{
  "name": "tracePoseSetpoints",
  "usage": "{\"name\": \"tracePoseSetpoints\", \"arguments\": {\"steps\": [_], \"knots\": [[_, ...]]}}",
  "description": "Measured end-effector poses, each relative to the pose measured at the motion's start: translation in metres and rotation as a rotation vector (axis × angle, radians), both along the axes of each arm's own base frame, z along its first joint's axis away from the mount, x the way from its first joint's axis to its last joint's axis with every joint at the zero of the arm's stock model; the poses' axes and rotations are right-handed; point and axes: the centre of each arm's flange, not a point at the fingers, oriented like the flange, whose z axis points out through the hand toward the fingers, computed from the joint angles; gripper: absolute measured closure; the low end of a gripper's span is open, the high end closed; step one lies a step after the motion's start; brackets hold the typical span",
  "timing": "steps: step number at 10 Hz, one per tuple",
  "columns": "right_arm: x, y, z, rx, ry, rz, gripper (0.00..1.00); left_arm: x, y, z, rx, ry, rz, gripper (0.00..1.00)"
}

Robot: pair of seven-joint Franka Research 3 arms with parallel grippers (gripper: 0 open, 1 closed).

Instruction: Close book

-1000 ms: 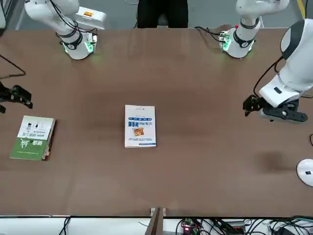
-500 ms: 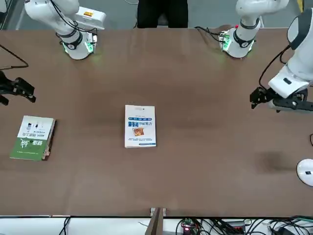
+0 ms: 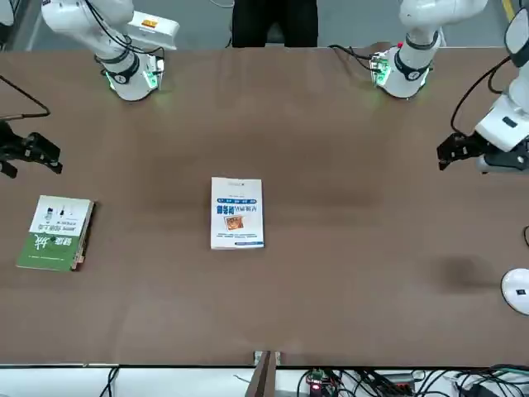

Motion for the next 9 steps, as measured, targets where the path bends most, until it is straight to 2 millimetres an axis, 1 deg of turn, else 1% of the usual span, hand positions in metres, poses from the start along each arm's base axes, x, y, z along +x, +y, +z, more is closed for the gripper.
{"name": "tracePoseSetpoints", "arguments": {"steps": [4, 6, 9], "knots": [[0.000, 0.000, -0.009, -0.001, 0.009, -0.003, 0.00, 0.003, 0.029, 0.013, -0.003, -0.023, 0.042, 0.00], [0.001, 0.000, -0.010, -0.001, 0.010, -0.004, 0.00, 0.006, 0.039, 0.024, -0.005, -0.043, 0.060, 0.00], [0.001, 0.000, -0.011, -0.001, 0.011, -0.005, 0.00, 0.004, 0.049, 0.039, 0.002, -0.030, 0.076, 0.00]]}}
